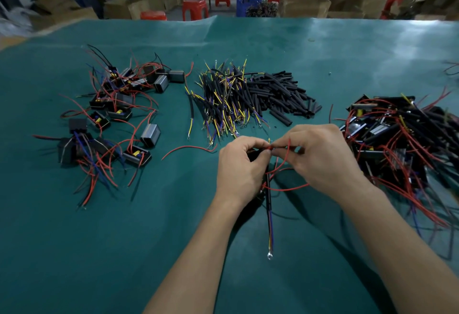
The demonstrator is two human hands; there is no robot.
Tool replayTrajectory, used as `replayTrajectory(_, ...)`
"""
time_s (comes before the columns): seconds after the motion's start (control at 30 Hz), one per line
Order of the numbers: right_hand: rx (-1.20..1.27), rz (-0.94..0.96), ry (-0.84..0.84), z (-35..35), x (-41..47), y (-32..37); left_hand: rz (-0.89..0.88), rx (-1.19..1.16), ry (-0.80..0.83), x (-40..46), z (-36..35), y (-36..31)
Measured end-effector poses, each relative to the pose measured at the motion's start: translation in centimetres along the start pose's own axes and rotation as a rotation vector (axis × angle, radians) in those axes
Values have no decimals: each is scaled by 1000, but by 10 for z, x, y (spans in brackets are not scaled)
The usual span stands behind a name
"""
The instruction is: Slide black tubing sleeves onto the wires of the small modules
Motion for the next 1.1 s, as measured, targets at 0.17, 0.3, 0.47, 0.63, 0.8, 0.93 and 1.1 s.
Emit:
replayTrajectory(0.17, -35, -24, 26, -2, -1, 0, 4, 5, 7, 0, -1, 1)
replayTrajectory(0.3, -77, -72, 76, -6, -1, -3, 0, 7, 18, 0, -3, 0)
replayTrajectory(0.47, -1, -229, 75, -5, -2, -17, -21, -5, 43, -1, -5, -3)
replayTrajectory(0.63, 457, -655, 73, -23, -16, -57, -51, 15, 47, -1, -6, -6)
replayTrajectory(0.8, 983, -1074, 3, -52, -40, -73, -51, 6, 36, -1, -5, -6)
replayTrajectory(0.93, 1129, -1138, 25, -61, -45, -69, -48, -2, 23, -1, -4, -4)
replayTrajectory(1.1, 134, -355, -7, -9, -7, -32, -22, -13, -20, 0, 0, 0)
Point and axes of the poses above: each hand's wrist, its own x-axis towards the middle knuckle, its own z-axis out of the back of the hand, y = z × x, the point moved 10 cm from there along x, towards the middle knuckle, and after that the axes turned 10 degrees about x, right-handed, at the moved point
